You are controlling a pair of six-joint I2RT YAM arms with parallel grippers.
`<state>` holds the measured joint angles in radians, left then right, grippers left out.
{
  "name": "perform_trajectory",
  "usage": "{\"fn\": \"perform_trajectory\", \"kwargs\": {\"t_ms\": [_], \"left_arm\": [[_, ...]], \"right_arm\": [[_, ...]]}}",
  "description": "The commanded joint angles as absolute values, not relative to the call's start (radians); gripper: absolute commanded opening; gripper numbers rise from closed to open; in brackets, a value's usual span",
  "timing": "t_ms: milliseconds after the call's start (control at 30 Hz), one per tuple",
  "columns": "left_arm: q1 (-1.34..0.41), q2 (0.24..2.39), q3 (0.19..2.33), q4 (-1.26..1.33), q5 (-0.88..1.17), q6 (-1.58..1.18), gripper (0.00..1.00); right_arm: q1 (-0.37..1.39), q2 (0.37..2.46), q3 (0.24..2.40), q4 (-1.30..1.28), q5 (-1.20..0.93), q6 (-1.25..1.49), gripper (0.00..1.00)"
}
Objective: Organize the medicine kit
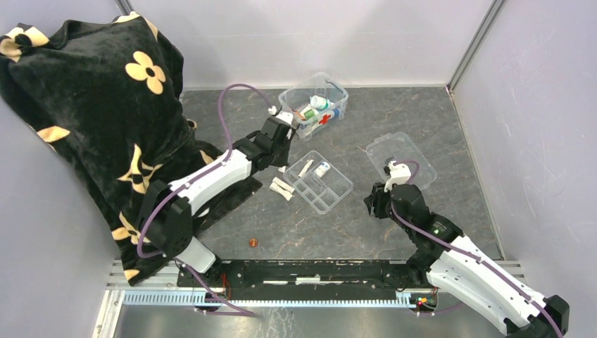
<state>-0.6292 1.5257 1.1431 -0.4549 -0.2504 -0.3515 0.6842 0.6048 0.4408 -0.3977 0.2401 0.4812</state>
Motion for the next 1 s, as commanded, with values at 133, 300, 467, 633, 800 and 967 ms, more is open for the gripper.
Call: {"fn": "perform_trajectory", "kwargs": {"t_ms": [133, 300, 467, 633, 800, 967], "left_arm": [[-0.659, 1.738, 1.334, -0.396, -0.061, 0.154, 0.02], [-0.672, 1.81, 1.357, -0.341, -0.069, 0.275, 0.02], [-0.679, 1.872, 1.392, -0.311, -0.064, 0.321, 0.02], [-0.689, 1.938, 1.446, -0.31, -0.075, 0.359, 0.02], [-0.691, 1.978, 1.467, -0.313, -0.071, 0.352, 0.02], [-0.698, 2.001, 1.467, -0.322, -0.084, 0.35, 0.03]], "right_arm": [[0.682, 0.548, 0.455, -0.449, 0.261, 0.451, 0.44], [0.683, 0.526, 0.459, -0.476, 0.273, 0.45, 0.44], [0.682, 0.515, 0.458, -0.489, 0.277, 0.461, 0.44], [0.682, 0.507, 0.454, -0.497, 0.278, 0.467, 0.44], [0.682, 0.494, 0.454, -0.517, 0.289, 0.466, 0.44], [0.682, 0.484, 0.458, -0.527, 0.293, 0.47, 0.44]]}}
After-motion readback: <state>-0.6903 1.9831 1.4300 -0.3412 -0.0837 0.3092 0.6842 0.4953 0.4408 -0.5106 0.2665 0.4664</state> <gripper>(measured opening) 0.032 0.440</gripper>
